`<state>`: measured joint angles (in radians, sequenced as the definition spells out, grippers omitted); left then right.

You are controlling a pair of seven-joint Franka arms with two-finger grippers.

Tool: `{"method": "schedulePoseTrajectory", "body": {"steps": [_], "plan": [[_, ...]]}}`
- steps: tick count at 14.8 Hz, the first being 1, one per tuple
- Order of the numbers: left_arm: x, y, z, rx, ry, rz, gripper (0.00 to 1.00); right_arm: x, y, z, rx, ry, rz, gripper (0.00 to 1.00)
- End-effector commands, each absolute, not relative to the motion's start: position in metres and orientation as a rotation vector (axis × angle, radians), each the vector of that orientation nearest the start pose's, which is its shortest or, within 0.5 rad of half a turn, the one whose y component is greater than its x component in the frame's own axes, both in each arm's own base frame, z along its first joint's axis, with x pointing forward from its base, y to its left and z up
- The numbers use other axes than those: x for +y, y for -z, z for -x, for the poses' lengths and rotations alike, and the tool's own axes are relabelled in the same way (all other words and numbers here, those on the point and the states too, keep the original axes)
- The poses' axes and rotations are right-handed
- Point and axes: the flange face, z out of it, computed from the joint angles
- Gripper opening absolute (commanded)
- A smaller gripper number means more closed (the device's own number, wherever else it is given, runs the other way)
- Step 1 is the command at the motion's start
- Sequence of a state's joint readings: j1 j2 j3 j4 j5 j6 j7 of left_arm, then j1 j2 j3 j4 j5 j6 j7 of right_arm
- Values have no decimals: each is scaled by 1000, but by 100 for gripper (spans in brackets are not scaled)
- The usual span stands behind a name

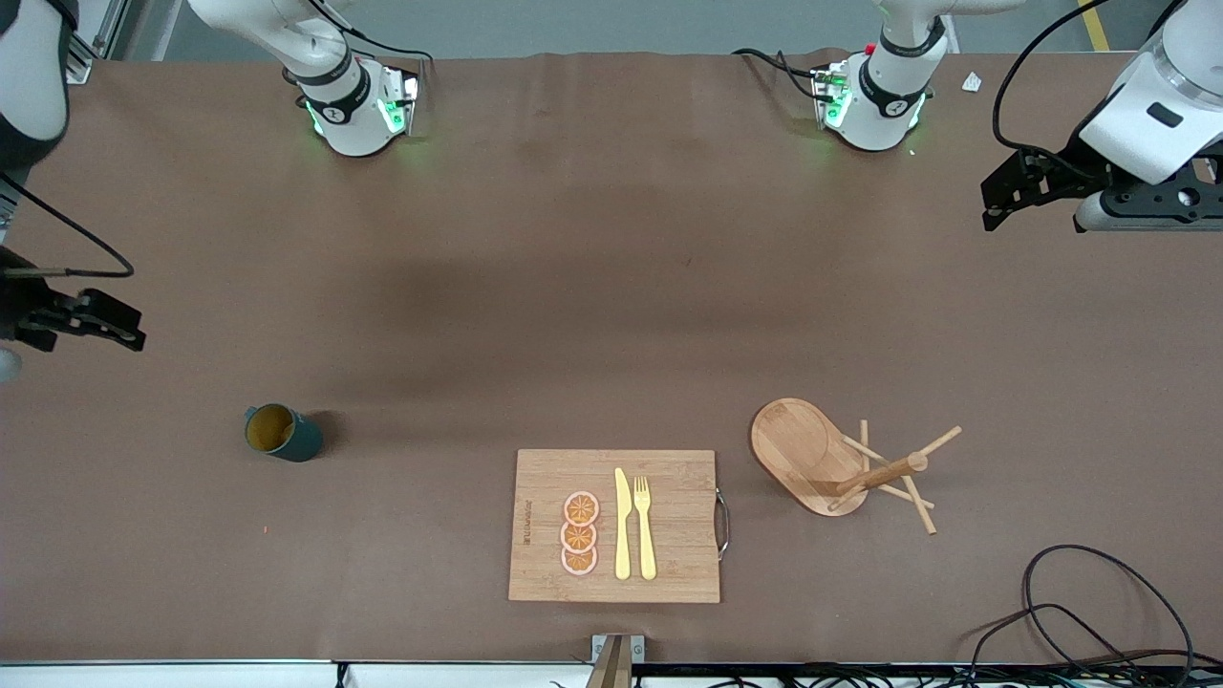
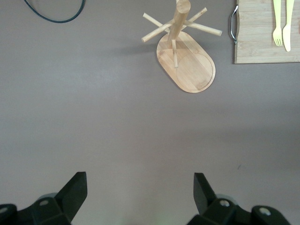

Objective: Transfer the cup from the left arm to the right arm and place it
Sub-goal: 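Raise the right gripper up above the placed mug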

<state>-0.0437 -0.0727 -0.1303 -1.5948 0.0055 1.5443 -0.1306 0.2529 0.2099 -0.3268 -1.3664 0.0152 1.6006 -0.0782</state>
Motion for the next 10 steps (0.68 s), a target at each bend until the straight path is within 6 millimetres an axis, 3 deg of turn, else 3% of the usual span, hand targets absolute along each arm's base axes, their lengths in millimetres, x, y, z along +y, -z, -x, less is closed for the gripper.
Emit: {"method": "schedulePoseTrajectory", "body": {"steps": [1,5,10], "plan": [[-91,-657,-517,87,31,3137,100,-40,-612,-609,8,-21,3176,100],[-89,-668,-522,73,66,3144,100,-43,-634,-589,18,-12,3150,100],[-87,-665,-523,68,50,3142,100,-39,-642,-588,5,19,3164,100]]}}
